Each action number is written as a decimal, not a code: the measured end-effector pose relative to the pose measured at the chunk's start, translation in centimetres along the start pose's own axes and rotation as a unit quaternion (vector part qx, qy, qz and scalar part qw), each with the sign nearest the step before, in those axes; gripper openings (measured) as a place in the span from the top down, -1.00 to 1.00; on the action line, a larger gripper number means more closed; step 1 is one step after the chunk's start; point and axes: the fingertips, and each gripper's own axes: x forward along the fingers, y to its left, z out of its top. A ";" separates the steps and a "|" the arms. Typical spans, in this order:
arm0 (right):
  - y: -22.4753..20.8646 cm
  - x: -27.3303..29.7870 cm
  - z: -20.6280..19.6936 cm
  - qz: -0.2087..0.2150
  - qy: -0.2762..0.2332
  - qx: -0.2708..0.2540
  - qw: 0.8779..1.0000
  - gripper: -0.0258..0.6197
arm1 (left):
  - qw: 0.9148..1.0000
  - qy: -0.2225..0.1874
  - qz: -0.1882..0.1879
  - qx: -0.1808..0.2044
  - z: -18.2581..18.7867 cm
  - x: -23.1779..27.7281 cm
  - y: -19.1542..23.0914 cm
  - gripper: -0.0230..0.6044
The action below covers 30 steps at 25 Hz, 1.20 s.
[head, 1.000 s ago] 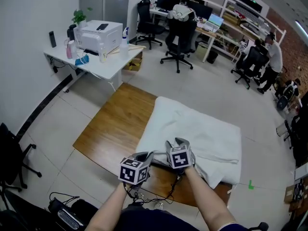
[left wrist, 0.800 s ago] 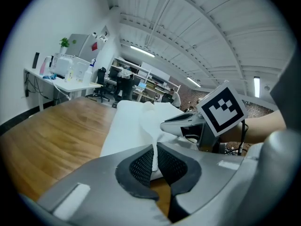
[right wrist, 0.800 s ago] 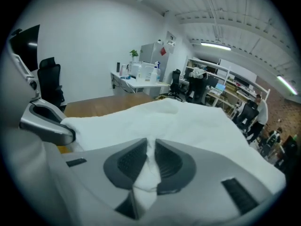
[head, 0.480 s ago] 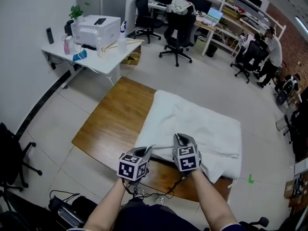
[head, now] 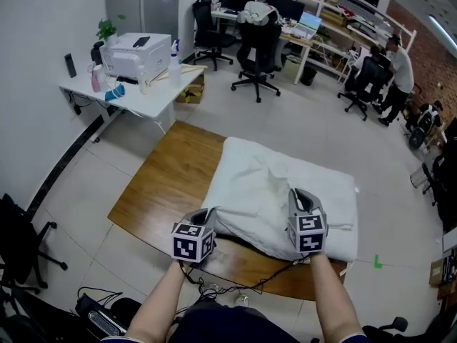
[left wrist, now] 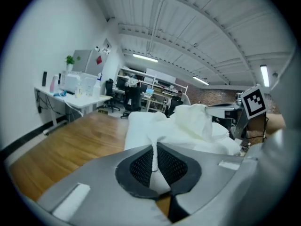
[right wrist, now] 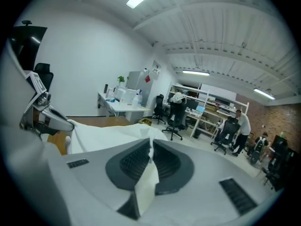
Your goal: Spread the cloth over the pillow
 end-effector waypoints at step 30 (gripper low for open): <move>-39.4 -21.5 8.6 -0.339 -0.063 0.015 0.939 0.81 | 0.925 -0.247 0.157 0.241 39.4 -5.2 1.9 0.89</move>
